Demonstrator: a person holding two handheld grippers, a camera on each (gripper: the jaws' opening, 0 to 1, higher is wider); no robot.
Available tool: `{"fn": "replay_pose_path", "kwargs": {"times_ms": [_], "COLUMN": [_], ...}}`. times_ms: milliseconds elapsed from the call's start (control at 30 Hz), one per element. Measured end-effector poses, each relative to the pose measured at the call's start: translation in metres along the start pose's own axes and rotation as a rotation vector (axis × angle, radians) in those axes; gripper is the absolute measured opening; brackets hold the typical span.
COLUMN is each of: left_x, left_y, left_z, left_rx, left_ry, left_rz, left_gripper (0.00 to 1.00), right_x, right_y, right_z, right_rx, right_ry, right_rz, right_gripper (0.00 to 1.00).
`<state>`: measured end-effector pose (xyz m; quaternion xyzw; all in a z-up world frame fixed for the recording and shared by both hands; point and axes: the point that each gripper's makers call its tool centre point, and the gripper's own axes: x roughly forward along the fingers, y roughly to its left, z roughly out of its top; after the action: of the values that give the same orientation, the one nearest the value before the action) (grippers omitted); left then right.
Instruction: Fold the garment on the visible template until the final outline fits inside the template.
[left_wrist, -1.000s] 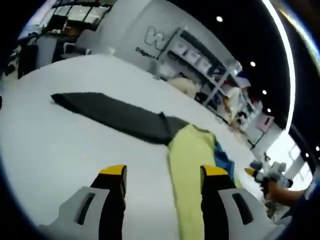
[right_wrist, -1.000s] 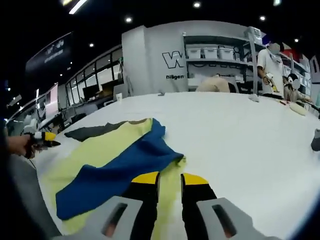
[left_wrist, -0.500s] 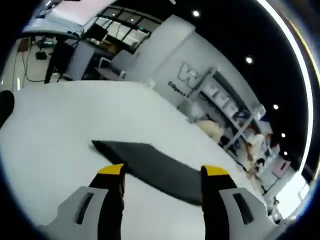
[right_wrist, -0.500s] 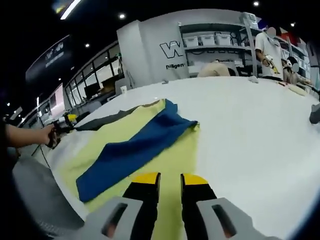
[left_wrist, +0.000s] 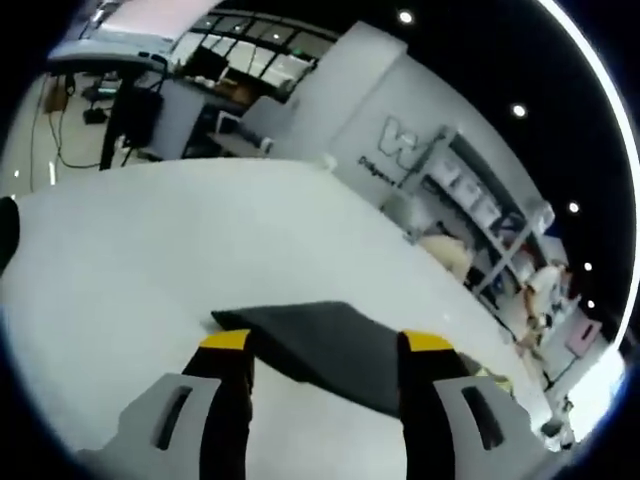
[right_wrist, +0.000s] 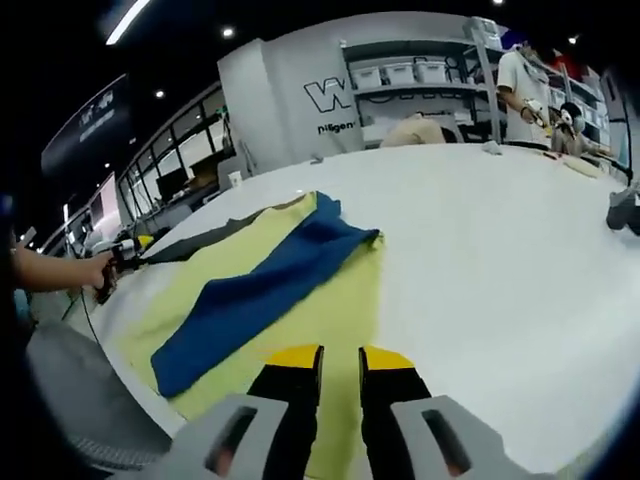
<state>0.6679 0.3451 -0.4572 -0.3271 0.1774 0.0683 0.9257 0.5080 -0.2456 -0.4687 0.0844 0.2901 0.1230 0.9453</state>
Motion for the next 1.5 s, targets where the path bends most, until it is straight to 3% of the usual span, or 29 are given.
{"fn": "replay_pose_path", "kwargs": {"times_ms": [167,500,700,933,1067,1167,1200,1233,1267,1333,1367,1500], "left_x": [0.004,0.007,0.012,0.008,0.012,0.018,0.019,0.020,0.020,0.027,0.028,0.029], "left_y": [0.014,0.035,0.036,0.013,-0.032,-0.081,-0.088,-0.112,-0.118,-0.150,-0.155,-0.201], "left_z": [0.009,0.013,0.012,0.034,0.065,0.080,0.081,0.082,0.082,0.080,0.078,0.051], "left_rx": [-0.047,-0.054,-0.027,0.034,0.092,0.187,0.202,0.263,0.283,0.353,0.363,0.498], "left_ry": [-0.022,0.002,0.015,-0.054,-0.102,-0.100,-0.099,-0.082,-0.080,-0.057,-0.048,0.035], "left_rz": [0.043,0.165,0.182,0.117,0.006,-0.113,-0.130,-0.174,-0.187,-0.282,-0.297,-0.428], "left_gripper": [0.48,0.08,0.02,0.00,0.00,0.00,0.00,0.00,0.00,0.00,0.00,0.00], "right_x": [-0.003,-0.007,-0.008,-0.008,-0.007,-0.007,-0.007,-0.007,-0.007,-0.008,-0.009,-0.012], "right_y": [0.001,-0.003,-0.007,-0.003,-0.001,0.001,0.001,0.001,0.001,0.001,0.002,0.004], "right_z": [-0.002,-0.005,-0.006,-0.008,-0.009,-0.008,-0.008,-0.008,-0.008,-0.008,-0.008,-0.007], "right_rx": [0.009,0.031,0.056,0.068,0.075,0.082,0.083,0.083,0.084,0.096,0.097,0.105], "right_ry": [0.003,0.009,0.004,0.001,-0.005,-0.014,-0.015,-0.018,-0.019,-0.027,-0.028,-0.036], "right_rz": [-0.008,-0.030,-0.037,-0.032,-0.029,-0.025,-0.025,-0.026,-0.027,-0.027,-0.028,-0.032], "right_gripper": [0.10,0.09,0.09,0.07,0.07,0.07,0.07,0.07,0.07,0.06,0.06,0.06]}}
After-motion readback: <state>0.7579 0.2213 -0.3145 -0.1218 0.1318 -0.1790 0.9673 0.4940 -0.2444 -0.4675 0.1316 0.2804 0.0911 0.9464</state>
